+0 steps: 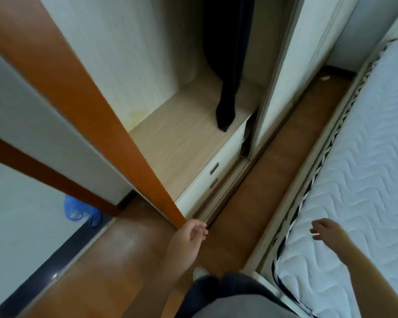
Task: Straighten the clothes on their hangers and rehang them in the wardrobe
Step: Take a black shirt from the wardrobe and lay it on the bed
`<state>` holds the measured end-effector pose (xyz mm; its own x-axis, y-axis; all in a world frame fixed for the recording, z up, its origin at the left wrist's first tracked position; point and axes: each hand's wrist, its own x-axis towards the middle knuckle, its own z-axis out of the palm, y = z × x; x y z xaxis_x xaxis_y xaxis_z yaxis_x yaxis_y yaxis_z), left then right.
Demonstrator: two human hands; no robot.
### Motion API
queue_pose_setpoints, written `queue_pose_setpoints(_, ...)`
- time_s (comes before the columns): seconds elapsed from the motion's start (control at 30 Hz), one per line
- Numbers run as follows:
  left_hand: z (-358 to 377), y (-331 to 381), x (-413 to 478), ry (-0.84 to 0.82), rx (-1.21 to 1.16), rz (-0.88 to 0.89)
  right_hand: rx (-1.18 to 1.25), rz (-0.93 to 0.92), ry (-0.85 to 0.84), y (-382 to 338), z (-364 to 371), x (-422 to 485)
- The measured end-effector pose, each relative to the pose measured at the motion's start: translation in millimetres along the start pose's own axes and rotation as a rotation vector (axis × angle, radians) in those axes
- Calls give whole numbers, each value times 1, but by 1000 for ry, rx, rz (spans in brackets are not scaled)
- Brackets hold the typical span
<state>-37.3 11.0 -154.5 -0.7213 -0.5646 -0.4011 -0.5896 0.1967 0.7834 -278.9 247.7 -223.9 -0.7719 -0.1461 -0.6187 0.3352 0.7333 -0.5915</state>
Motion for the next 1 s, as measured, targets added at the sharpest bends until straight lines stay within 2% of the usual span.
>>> queue_pose_setpoints(0.1, -11, 28, 54, -57, 27, 69, 23, 9, 37, -24, 2, 4)
queue_pose_setpoints(0.2, -11, 51, 91, -87, 12, 116, 61, 3, -7, -45, 10, 4)
queue_pose_setpoints(0.4, -13, 95, 156, -11, -184, 79, 81, -118, 19, -110, -7, 43)
queue_pose_setpoints(0.7, -60, 211, 290, 358, -307, 339, -69, -788, -43, -365, -81, 129)
queue_pose_setpoints(0.87, -107, 294, 340, 531, -308, 520, -185, -1115, -80, -503, -131, 121)
queue_pose_setpoints(1.0, -153, 356, 364, 628, -323, 663, -163, -1316, -54, -592, -153, 107)
